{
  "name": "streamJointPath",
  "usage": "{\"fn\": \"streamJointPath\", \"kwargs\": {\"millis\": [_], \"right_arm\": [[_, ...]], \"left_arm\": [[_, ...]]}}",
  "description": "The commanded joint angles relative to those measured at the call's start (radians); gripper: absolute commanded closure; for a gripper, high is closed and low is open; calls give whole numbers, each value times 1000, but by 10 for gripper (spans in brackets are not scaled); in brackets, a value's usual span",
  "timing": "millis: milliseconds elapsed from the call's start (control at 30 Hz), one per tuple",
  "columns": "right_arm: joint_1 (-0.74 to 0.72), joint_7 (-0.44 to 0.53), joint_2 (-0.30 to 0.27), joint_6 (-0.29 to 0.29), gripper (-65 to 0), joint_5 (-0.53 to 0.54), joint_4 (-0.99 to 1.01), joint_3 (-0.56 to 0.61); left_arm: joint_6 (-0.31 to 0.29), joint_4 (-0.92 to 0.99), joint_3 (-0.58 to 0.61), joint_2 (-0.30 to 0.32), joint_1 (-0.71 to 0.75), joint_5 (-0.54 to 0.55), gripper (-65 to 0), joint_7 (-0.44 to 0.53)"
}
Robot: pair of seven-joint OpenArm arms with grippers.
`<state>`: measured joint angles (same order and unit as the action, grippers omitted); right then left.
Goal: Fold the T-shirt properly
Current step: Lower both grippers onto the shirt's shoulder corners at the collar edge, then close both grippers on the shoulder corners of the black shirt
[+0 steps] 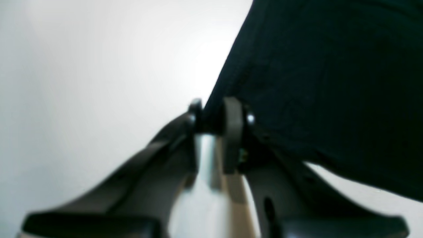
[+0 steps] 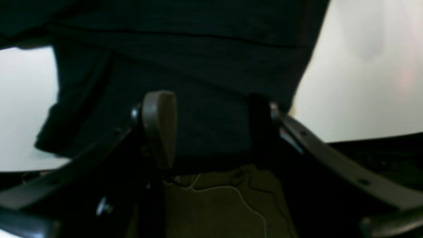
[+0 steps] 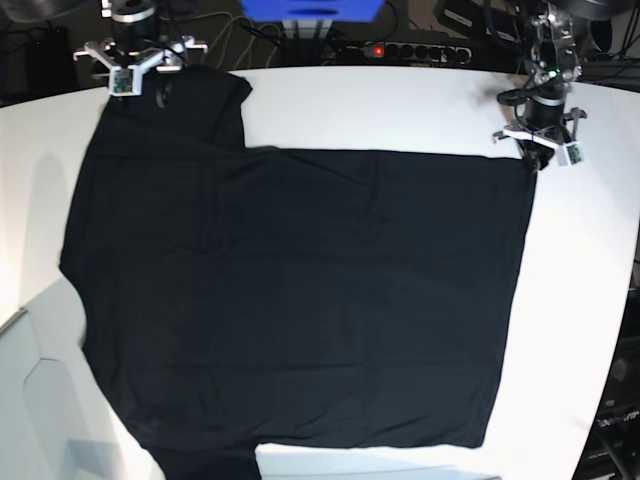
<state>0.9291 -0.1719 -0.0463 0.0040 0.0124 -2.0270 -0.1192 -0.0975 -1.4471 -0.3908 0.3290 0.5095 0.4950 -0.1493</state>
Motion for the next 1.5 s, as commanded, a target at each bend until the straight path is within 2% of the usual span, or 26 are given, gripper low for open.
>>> {"fn": "streamJointPath", "kwargs": {"millis": [0, 167, 267, 367, 433, 533, 600, 700, 833, 933, 1200, 1467], "right_arm": [[12, 25, 1, 1, -356, 1, -16, -17], [-6, 25, 3, 1, -356, 1, -14, -86], [-15, 25, 4, 3, -356, 13, -11, -130], [-22, 24, -5, 6, -358, 90, -11, -173], [-38, -13, -5, 61, -359, 133, -10, -205], [-112, -151, 4, 207, -357, 179, -8, -279], [-163, -246, 27, 274, -356, 185, -1, -331], [-247, -341, 53, 334, -358, 180, 4, -408], [-301, -438, 52, 399, -358, 179, 4, -452], [-308, -476, 49, 405, -358, 177, 22, -452], [-310, -478, 47, 406, -358, 179, 171, -449], [-305, -479, 47, 408, -355, 179, 180, -411]], "left_arm": [[-6, -10, -3, 11, 4, 0, -80, 4], [-6, -20, -3, 12, 7, 0, 0, 4], [-6, -20, -4, 12, 7, 0, -3, 4], [-6, -20, -9, 12, 8, 0, -2, 4], [-6, -20, -10, 12, 8, 0, -2, 4], [-6, -22, -12, 12, 8, 0, -2, 4], [-6, -22, -12, 12, 8, 0, -2, 4], [-6, -22, -12, 14, 8, 0, -2, 4], [-6, -22, -12, 14, 8, 0, -2, 4], [-6, -22, -12, 14, 8, 0, -2, 4], [-6, -22, -13, 15, 8, 0, -2, 4], [-6, -22, -13, 17, 8, 0, -1, 4]]}}
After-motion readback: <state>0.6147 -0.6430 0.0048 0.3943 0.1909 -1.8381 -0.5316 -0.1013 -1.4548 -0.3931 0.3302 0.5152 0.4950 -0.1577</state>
